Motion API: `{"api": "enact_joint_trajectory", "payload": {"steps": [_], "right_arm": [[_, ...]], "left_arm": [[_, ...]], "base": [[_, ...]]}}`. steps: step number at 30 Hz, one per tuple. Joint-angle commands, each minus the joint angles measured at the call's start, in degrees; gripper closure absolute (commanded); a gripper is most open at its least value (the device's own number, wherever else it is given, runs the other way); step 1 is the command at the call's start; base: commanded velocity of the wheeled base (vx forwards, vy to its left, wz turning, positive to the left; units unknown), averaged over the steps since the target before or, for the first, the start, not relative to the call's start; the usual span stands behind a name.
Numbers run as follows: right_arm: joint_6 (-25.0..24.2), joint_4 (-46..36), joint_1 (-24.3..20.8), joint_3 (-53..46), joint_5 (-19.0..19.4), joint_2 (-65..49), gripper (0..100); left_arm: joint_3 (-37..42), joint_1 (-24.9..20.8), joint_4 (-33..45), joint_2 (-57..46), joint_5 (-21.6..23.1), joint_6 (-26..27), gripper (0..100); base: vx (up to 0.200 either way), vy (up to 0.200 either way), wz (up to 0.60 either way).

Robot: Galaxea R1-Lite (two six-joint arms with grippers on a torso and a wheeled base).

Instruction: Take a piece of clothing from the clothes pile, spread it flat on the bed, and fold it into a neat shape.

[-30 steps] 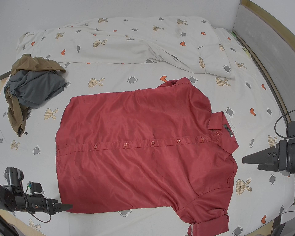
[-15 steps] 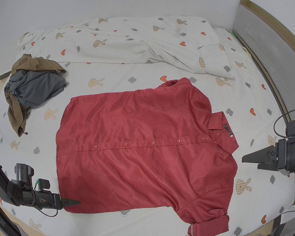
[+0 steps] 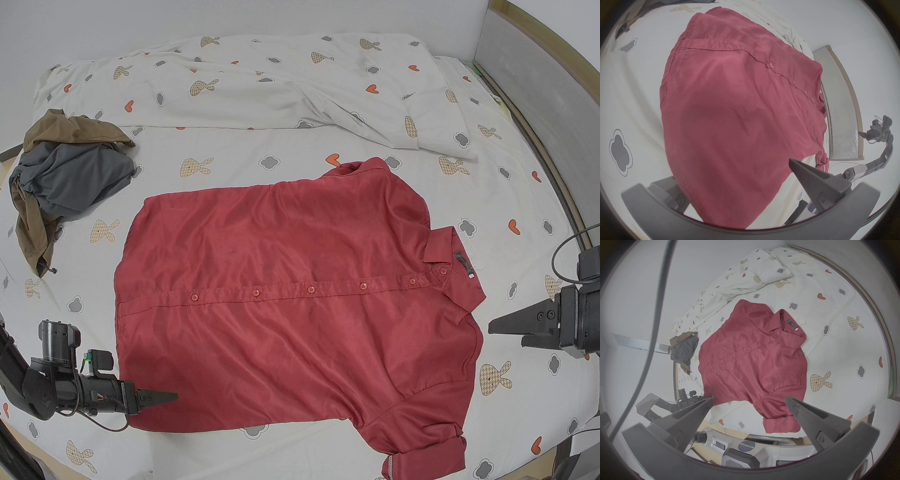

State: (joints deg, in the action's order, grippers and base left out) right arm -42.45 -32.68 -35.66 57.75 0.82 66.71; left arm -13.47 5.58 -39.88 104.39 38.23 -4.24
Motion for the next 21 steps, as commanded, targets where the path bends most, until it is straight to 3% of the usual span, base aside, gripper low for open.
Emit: {"api": "enact_joint_trajectory", "payload": {"steps": [1, 8, 11, 15, 21], "right_arm": [[0.0, 0.0, 0.0, 0.0, 0.1, 0.2, 0], [0.0, 0.0, 0.0, 0.0, 0.1, 0.2, 0], [0.0, 0.0, 0.0, -0.1, 0.1, 0.2, 0], [0.0, 0.0, 0.0, -0.3, 0.1, 0.3, 0], [0.0, 0.0, 0.0, -0.3, 0.1, 0.6, 0]], "left_arm": [[1.2, 0.2, 0.2, -0.1, 0.1, 0.1, 100], [3.5, 2.6, 0.5, -0.9, -4.8, 0.5, 100], [4.2, 4.3, 0.7, -1.4, -4.8, 0.7, 100], [6.2, 8.2, 0.9, -2.3, -4.8, 5.9, 100], [7.1, 9.2, 0.9, -3.2, -4.9, 7.4, 100]], "base": [[0.0, 0.0, 0.0], [0.0, 0.0, 0.0], [0.0, 0.0, 0.0], [0.0, 0.0, 0.0], [0.0, 0.0, 0.0]]}}
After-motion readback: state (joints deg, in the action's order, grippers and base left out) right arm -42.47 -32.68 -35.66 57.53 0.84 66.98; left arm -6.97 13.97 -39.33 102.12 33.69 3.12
